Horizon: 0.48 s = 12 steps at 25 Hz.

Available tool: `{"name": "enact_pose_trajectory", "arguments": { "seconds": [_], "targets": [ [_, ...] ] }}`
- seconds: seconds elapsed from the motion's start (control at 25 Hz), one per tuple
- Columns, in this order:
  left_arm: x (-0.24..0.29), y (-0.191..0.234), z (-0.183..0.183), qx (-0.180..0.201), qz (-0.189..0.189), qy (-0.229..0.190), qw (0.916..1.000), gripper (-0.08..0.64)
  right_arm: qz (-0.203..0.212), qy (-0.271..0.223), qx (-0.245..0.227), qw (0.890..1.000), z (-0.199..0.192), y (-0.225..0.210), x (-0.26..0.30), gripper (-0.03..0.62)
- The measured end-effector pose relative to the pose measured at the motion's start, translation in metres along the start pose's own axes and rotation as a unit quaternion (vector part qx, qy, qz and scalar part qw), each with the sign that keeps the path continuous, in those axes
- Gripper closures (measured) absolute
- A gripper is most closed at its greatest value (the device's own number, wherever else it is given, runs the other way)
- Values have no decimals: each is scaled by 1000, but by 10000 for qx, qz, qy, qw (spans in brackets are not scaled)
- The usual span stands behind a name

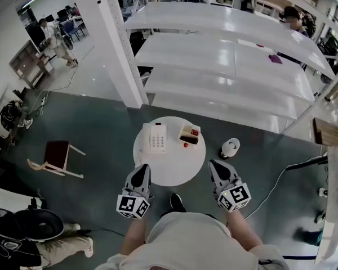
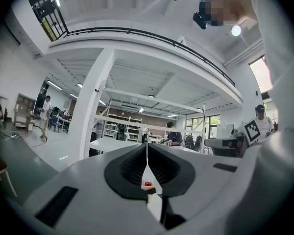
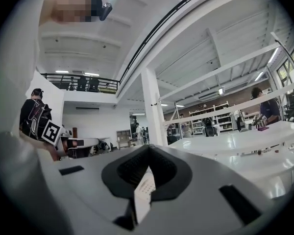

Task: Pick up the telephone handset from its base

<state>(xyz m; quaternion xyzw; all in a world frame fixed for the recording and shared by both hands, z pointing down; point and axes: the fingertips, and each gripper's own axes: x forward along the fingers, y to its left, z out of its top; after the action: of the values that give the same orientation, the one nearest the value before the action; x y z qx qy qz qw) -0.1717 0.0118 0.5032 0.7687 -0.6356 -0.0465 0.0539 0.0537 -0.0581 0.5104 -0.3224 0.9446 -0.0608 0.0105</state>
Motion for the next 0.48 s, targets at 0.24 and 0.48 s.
{"name": "enact_pose_trajectory", "arguments": {
  "seconds": [0.24,0.48],
  "targets": [
    [47,59,13,82,-58,8,9999,538,-295,-4,-56,9995,6,-22,54,584],
    [81,84,21,100,-97,-5,9999,538,-620,-53,-59,9980,15,-46,73,584]
  ]
}}
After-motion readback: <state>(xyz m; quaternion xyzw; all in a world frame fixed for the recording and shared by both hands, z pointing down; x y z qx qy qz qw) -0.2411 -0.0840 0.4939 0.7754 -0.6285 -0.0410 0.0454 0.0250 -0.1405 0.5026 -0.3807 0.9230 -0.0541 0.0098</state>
